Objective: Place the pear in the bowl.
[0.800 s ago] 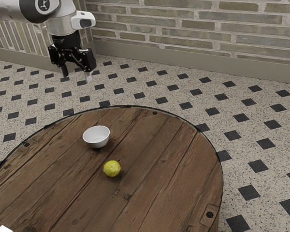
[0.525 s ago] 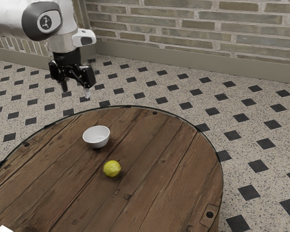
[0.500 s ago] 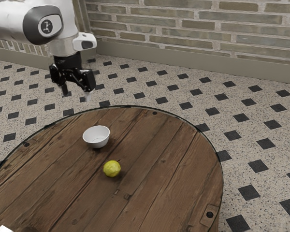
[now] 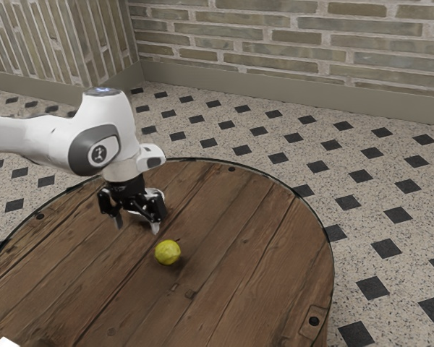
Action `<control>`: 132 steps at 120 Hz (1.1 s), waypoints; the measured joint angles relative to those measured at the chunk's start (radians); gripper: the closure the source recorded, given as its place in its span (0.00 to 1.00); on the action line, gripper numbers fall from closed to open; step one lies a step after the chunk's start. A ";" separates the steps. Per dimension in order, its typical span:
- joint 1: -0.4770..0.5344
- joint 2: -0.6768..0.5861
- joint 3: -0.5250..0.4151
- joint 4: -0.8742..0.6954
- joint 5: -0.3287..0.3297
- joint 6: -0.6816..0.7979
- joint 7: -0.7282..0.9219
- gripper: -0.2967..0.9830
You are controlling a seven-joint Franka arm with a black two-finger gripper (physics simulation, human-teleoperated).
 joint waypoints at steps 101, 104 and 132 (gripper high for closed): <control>0.033 0.163 -0.052 -0.014 -0.063 0.212 -0.584 0.23; 0.034 0.164 -0.052 -0.014 -0.056 0.213 -0.588 0.23; 0.043 0.221 -0.050 0.038 -0.012 0.218 -0.592 0.23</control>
